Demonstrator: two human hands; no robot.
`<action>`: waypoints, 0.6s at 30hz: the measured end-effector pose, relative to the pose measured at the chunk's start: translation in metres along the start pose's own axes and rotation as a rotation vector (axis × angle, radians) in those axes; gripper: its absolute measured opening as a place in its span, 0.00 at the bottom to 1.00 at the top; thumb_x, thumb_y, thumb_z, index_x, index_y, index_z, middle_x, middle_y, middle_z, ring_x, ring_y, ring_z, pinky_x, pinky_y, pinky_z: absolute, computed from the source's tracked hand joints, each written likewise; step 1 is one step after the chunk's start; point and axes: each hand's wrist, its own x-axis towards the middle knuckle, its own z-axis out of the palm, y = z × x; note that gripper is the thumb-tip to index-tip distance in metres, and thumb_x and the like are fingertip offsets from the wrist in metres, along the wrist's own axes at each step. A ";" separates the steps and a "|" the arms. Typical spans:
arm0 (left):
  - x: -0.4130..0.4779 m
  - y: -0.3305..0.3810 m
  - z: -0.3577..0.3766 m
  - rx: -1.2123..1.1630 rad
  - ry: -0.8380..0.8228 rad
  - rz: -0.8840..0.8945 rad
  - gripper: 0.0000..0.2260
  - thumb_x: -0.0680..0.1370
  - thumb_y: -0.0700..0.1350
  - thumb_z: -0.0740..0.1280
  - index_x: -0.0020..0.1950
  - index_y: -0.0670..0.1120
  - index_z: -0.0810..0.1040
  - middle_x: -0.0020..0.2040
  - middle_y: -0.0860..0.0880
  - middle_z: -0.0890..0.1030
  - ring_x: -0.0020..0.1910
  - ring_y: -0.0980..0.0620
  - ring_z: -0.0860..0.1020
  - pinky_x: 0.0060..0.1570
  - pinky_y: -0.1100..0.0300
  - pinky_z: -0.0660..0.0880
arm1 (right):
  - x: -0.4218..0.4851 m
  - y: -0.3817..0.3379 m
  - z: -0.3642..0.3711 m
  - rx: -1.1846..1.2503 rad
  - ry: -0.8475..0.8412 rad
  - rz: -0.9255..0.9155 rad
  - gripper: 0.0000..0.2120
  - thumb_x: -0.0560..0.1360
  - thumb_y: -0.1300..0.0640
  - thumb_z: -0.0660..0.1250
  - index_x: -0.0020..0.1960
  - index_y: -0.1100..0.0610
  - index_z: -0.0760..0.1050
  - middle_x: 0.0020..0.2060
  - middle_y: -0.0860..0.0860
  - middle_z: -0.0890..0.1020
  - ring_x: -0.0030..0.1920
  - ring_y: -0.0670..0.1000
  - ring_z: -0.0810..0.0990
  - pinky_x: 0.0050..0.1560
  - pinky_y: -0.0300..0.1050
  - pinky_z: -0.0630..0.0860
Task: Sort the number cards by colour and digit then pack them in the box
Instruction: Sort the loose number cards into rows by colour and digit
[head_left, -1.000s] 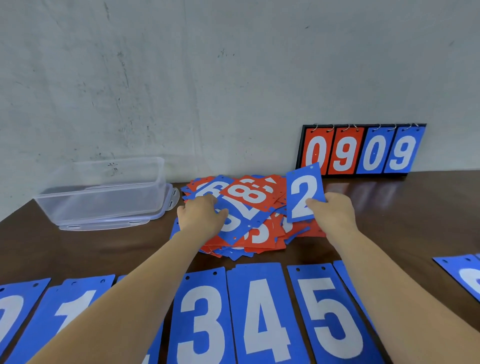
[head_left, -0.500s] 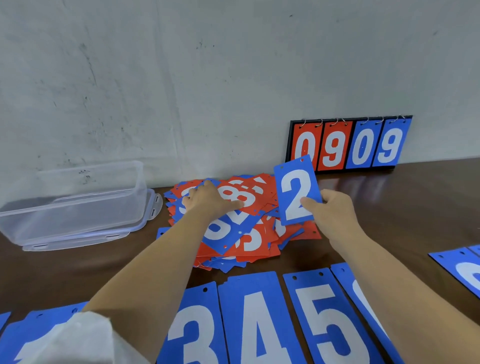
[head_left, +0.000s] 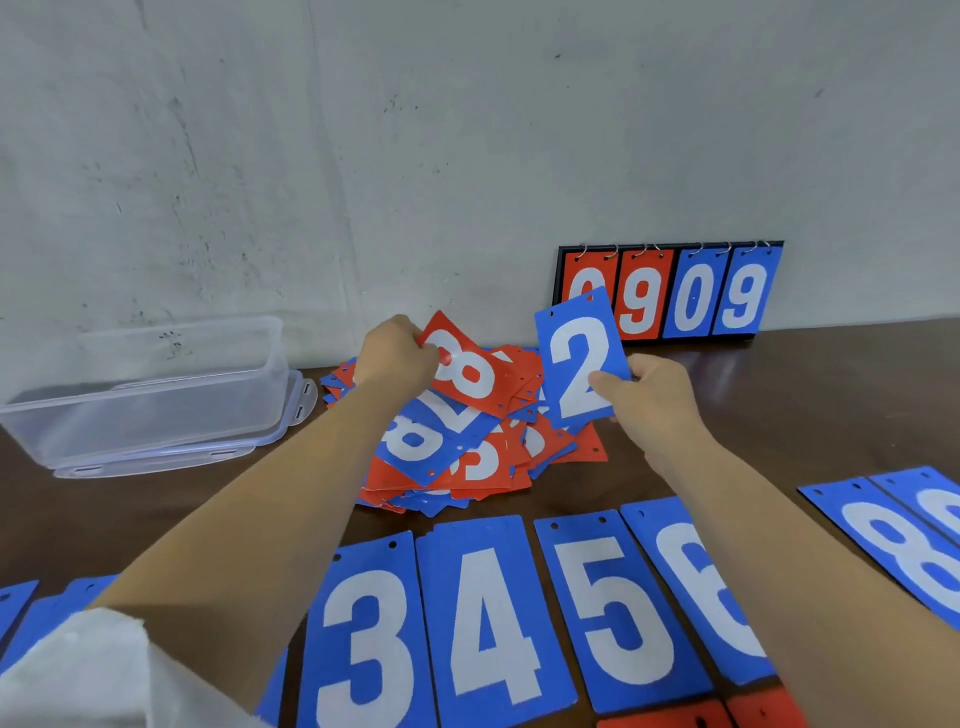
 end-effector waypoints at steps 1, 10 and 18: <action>-0.005 0.003 -0.007 -0.029 0.008 -0.005 0.09 0.78 0.41 0.63 0.56 0.40 0.75 0.48 0.46 0.78 0.41 0.50 0.74 0.31 0.63 0.68 | -0.004 -0.003 -0.002 0.006 -0.009 0.001 0.07 0.77 0.52 0.69 0.49 0.55 0.75 0.45 0.49 0.81 0.45 0.48 0.82 0.48 0.52 0.82; -0.085 0.030 -0.047 -0.454 0.031 -0.186 0.17 0.77 0.33 0.60 0.65 0.44 0.69 0.54 0.43 0.76 0.45 0.46 0.76 0.34 0.57 0.78 | -0.050 -0.035 -0.017 0.340 -0.127 0.101 0.06 0.78 0.55 0.67 0.43 0.51 0.73 0.43 0.48 0.80 0.40 0.46 0.80 0.31 0.36 0.75; -0.176 0.056 -0.038 -1.099 -0.114 -0.518 0.09 0.79 0.37 0.63 0.59 0.40 0.77 0.53 0.43 0.82 0.47 0.48 0.79 0.41 0.58 0.77 | -0.105 -0.046 -0.019 0.473 -0.311 0.119 0.06 0.78 0.56 0.68 0.42 0.49 0.77 0.46 0.50 0.84 0.51 0.53 0.83 0.57 0.53 0.78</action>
